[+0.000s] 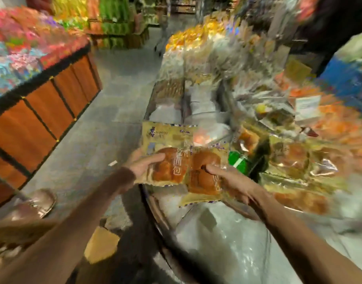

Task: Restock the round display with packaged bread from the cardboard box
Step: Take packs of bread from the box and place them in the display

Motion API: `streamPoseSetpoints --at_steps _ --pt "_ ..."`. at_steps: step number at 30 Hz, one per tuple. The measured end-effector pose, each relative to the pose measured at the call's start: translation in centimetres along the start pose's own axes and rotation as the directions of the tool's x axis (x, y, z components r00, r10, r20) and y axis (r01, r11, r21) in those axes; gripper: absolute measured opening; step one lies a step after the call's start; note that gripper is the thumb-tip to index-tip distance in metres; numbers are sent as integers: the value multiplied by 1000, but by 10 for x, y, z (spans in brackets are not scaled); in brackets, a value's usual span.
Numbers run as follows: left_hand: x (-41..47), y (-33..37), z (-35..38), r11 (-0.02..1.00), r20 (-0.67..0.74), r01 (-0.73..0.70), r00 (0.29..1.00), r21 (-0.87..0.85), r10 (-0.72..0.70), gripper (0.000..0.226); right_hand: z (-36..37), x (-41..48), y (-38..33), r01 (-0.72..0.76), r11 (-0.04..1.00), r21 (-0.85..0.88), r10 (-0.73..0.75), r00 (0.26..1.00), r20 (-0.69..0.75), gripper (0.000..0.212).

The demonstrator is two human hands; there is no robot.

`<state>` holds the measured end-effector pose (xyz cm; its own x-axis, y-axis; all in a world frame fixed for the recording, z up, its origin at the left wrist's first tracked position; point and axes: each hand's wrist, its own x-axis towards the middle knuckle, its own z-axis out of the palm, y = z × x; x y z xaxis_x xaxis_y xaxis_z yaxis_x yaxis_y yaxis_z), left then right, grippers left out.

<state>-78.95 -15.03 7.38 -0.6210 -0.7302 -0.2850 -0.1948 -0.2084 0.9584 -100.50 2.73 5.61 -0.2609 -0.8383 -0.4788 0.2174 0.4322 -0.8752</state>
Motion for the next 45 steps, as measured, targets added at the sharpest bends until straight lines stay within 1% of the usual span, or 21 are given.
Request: streamPoseSetpoints --at_steps 1,2,3,5,9,11,12,15,19,21,23,25,26,29,31,33,34,36,40,44,45 --pt "11 1 17 1000 74 4 997 14 -5 58 -13 -5 6 -8 999 -50 3 995 -104 56" --pt "18 3 32 998 147 -4 989 60 -4 58 -32 -6 17 -13 997 -70 2 988 -153 70" --pt "26 3 46 994 199 -23 980 102 2 47 -46 -13 21 -10 996 -87 -5 984 -175 75" --pt "46 1 67 986 281 -52 960 158 6 37 -55 -28 21 38 999 9 -34 961 -275 51" --pt "94 -6 90 984 365 -53 931 172 -13 54 -61 -35 29 102 991 85 -67 937 -344 53" --pt "114 -12 92 987 357 -24 934 161 -35 63 -65 -30 40 113 984 141 -46 910 -412 41" --pt "125 -15 91 987 346 -17 937 157 -39 64 -68 -28 44 113 979 170 -29 902 -431 42" --pt "160 -16 90 984 300 -20 953 177 -34 60 -72 -27 48 160 971 179 -53 869 -492 90" --pt "194 -7 97 980 232 -75 972 187 31 39 -93 -36 50 260 936 239 -61 786 -616 103" --pt "202 -2 106 974 219 -100 974 205 54 35 -104 -45 44 298 923 243 -80 766 -638 97" --pt "208 1 120 956 225 -144 971 255 86 31 -114 -53 36 334 915 228 -108 746 -657 69" --pt "213 -2 136 932 236 -187 965 312 115 31 -128 -58 35 361 908 215 -122 717 -686 55" --pt "215 -3 144 920 240 -199 963 338 120 32 -135 -61 36 366 904 222 -120 714 -690 60" --pt "225 -11 165 883 241 -214 963 418 120 46 -150 -67 35 356 899 254 -86 713 -696 93" --pt "230 -13 178 851 241 -223 963 476 117 55 -157 -68 35 376 898 230 -125 718 -685 87" --pt "235 -16 190 828 252 -242 959 506 127 54 -162 -69 35 376 906 196 -157 726 -669 75" --pt "238 -17 195 818 258 -251 957 518 130 54 -164 -70 36 361 913 190 -149 729 -668 75" --pt "242 -17 200 803 252 -239 961 545 114 54 -171 -69 43 341 917 206 -125 737 -664 82" --pt "249 -21 204 761 260 -245 960 601 103 54 -177 -67 46 291 938 188 -91 732 -676 83" --pt "254 -26 208 744 261 -234 962 626 82 58 -183 -65 55 234 954 186 -33 700 -713 107" --pt "256 -27 210 726 276 -247 958 642 82 58 -181 -66 54 247 950 190 -34 688 -725 107"
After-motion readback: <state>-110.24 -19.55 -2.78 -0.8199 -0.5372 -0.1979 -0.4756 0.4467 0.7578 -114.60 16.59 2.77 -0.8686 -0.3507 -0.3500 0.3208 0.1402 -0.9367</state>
